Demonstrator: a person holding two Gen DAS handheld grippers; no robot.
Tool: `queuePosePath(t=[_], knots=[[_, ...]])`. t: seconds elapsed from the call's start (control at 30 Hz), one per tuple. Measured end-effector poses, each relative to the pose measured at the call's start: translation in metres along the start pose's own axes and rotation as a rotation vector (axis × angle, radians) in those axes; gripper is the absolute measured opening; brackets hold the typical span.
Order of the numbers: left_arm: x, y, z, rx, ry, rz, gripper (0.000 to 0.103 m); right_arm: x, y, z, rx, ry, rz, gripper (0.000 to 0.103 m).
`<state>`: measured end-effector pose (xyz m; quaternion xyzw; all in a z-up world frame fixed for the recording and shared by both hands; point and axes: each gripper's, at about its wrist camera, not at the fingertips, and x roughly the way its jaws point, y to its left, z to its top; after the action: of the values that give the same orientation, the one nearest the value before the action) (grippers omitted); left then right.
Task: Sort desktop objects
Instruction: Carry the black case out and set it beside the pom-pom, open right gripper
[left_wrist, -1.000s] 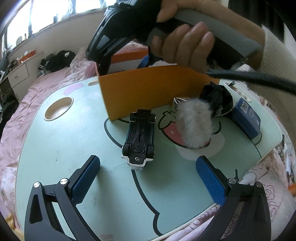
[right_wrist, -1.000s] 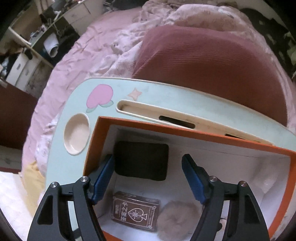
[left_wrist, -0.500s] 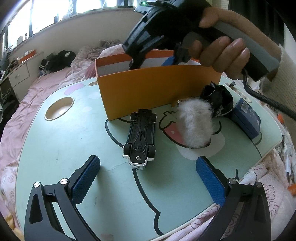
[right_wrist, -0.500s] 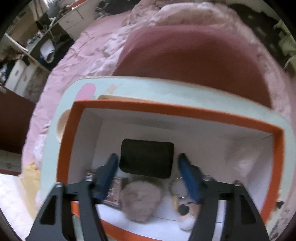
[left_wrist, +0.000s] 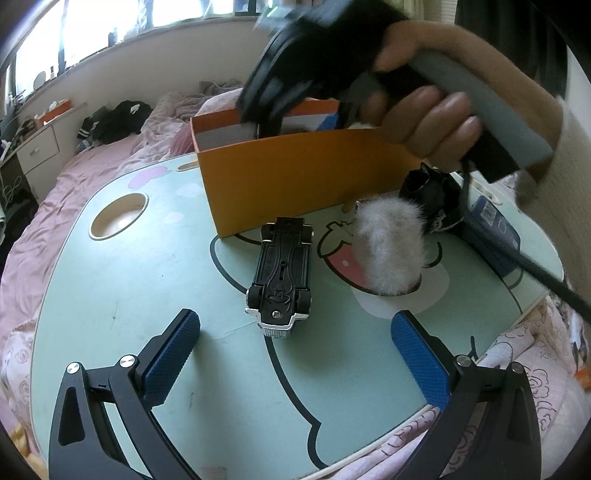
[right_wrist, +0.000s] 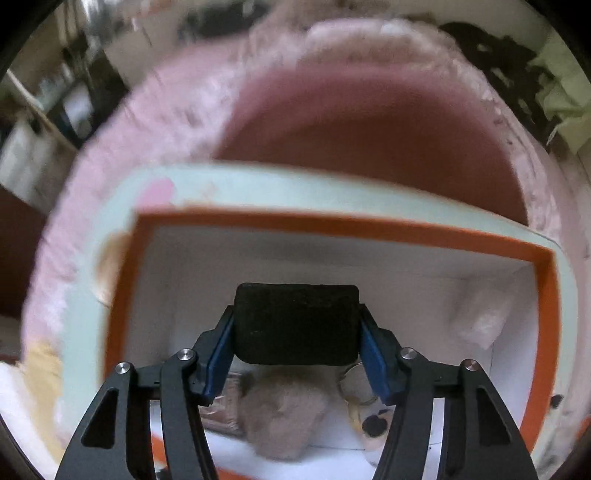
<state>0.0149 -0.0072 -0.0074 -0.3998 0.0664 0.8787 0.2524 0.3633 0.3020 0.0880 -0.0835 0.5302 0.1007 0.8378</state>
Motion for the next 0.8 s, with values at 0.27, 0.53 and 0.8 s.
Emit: queuePosePath(t=[0.27,0.53,0.8], knots=[[0.0,-0.001,0.002,-0.001,0.001,0.002,0.103,-0.119,-0.024,-0.1,-0.06,-0.308,0.117,0.06],[0.001,-0.002,0.003,-0.001,0.004,0.004,0.103,-0.093,-0.034,-0.225,-0.162,-0.167,0.138,0.061],[0.001,0.001,0.001,-0.002,0.005,0.005,0.103,-0.078,0.002,-0.22,-0.294,-0.311,-0.032,0.063]])
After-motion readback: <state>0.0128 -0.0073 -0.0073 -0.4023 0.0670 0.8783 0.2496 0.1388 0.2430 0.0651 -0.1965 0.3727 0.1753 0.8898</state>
